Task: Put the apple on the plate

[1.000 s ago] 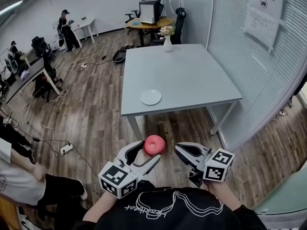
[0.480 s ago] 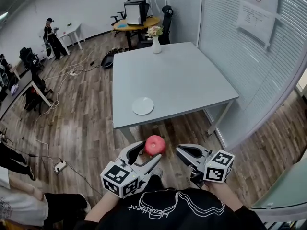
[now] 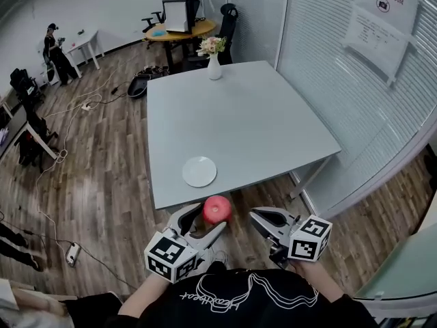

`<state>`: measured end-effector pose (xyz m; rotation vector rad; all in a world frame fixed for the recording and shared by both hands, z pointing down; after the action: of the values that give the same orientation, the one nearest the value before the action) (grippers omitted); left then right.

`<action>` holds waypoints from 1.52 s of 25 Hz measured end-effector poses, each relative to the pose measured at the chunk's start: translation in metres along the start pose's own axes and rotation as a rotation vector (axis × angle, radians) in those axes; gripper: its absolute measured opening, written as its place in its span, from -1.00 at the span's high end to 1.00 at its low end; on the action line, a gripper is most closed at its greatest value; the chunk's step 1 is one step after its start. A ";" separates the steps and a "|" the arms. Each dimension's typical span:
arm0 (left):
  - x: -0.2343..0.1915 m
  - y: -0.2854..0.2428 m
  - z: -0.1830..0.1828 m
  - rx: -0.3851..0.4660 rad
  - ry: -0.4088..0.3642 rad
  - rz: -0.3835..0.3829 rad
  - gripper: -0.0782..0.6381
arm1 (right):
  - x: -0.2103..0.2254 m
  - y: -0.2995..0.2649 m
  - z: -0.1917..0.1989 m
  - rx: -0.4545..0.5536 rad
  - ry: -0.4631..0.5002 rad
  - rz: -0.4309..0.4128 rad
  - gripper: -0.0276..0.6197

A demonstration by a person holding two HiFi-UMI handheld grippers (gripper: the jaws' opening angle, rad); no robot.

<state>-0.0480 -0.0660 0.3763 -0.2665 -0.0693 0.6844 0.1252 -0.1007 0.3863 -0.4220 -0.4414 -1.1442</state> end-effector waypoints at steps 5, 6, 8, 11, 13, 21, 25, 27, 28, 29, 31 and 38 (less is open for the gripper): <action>-0.063 -0.025 0.008 -0.030 0.004 -0.012 -0.01 | 0.031 -0.044 -0.021 -0.009 -0.016 0.029 0.89; -0.075 -0.030 0.010 -0.036 0.009 -0.013 -0.01 | 0.037 -0.052 -0.024 -0.013 -0.021 0.036 0.89; -0.095 -0.039 0.014 -0.049 0.021 -0.009 -0.01 | 0.048 -0.066 -0.027 -0.022 -0.030 0.047 0.89; -0.123 -0.053 0.022 -0.070 0.034 -0.003 -0.01 | 0.064 -0.084 -0.033 -0.023 -0.042 0.066 0.89; -0.142 -0.063 0.029 -0.083 0.048 -0.002 -0.01 | 0.076 -0.095 -0.036 -0.017 -0.053 0.076 0.89; -0.204 -0.102 0.057 -0.124 0.109 -0.002 -0.01 | 0.119 -0.123 -0.040 -0.010 -0.093 0.129 0.89; -0.227 -0.118 0.080 -0.155 0.122 -0.008 -0.01 | 0.136 -0.130 -0.034 -0.013 -0.127 0.165 0.89; -0.236 -0.128 0.092 -0.179 0.117 -0.014 -0.01 | 0.143 -0.132 -0.030 -0.014 -0.144 0.175 0.89; -0.241 -0.133 0.098 -0.189 0.113 -0.017 -0.01 | 0.146 -0.133 -0.028 -0.015 -0.150 0.176 0.89; -0.245 -0.137 0.104 -0.198 0.108 -0.022 -0.01 | 0.150 -0.134 -0.026 -0.019 -0.154 0.180 0.89; -0.252 -0.145 0.117 -0.218 0.096 -0.034 -0.01 | 0.155 -0.137 -0.022 -0.036 -0.160 0.193 0.89; -0.262 -0.162 0.146 -0.261 0.052 -0.026 -0.01 | 0.161 -0.133 -0.012 -0.061 -0.189 0.242 0.89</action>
<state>-0.1731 -0.3200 0.5668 -0.5332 -0.1130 0.6419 0.0593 -0.2778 0.4748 -0.6231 -0.5066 -0.8883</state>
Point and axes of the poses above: the fingertips, and each gripper's own axes: y backward along the fingers, x to its right, z out of its underside, the point moved 6 cm from there along y, backward along the fingers, and after that the axes turned 6 degrees about -y, right-handed, at the moved point
